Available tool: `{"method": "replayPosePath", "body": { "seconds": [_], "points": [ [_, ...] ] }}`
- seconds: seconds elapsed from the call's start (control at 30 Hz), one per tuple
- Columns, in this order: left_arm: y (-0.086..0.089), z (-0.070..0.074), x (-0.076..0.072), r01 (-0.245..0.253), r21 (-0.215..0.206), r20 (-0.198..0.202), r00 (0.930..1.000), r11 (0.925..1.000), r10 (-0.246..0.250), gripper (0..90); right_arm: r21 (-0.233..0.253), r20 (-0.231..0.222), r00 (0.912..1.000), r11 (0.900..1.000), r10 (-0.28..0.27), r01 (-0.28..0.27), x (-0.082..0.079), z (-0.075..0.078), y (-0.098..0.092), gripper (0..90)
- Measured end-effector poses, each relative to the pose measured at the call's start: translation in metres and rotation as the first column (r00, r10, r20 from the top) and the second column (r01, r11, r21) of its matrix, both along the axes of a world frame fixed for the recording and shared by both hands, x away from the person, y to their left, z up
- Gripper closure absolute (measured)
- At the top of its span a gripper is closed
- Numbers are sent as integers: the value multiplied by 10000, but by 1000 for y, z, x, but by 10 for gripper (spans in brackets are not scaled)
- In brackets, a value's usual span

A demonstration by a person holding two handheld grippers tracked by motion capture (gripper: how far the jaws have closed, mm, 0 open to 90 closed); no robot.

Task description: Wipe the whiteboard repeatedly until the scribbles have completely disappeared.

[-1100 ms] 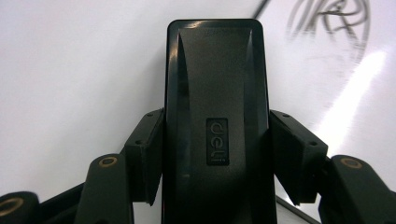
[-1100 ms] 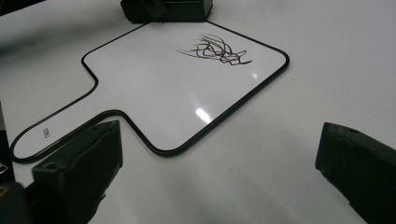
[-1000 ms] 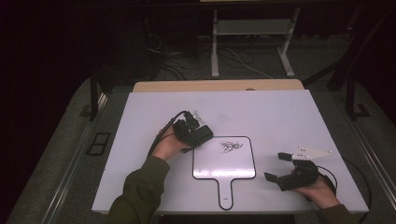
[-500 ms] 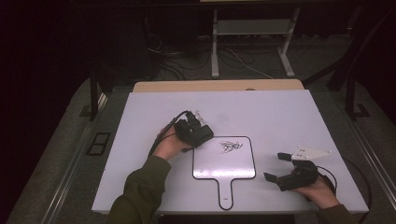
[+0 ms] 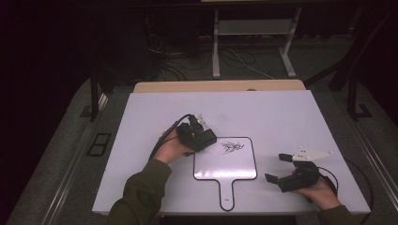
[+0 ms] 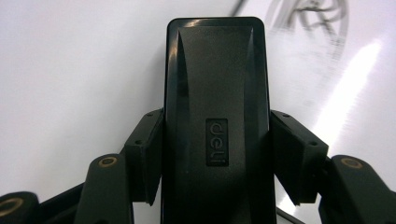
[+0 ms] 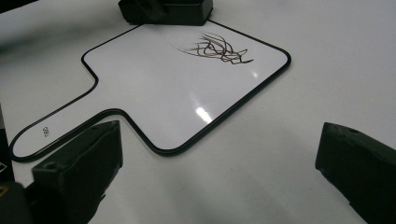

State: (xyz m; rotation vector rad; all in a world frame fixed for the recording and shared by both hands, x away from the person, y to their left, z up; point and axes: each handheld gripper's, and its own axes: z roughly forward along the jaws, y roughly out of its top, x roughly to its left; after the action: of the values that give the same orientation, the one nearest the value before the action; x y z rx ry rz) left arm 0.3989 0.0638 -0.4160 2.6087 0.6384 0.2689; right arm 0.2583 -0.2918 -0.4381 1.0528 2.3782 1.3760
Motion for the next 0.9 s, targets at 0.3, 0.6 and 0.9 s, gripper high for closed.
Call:
{"method": "replayPosePath", "body": {
  "seconds": [0.3, 0.6, 0.9],
  "points": [
    [-13, 0, -11, 521, -37, -90, 9986, 9986, -521, 390, 13, 13, 10000, 10000, -18, 18, 1, 0, -1, 0],
    [-18, -1, -2, 472, -212, -168, 9987, 9987, -475, 390, -14, -15, 10000, 10000, 10, -10, 0, 0, 0, 0],
    [-30, 0, 6, 625, 173, -53, 9980, 9979, -624, 389, 3, 13, 10000, 10000, 19, -19, 1, -1, -1, 0]
  ]
}}
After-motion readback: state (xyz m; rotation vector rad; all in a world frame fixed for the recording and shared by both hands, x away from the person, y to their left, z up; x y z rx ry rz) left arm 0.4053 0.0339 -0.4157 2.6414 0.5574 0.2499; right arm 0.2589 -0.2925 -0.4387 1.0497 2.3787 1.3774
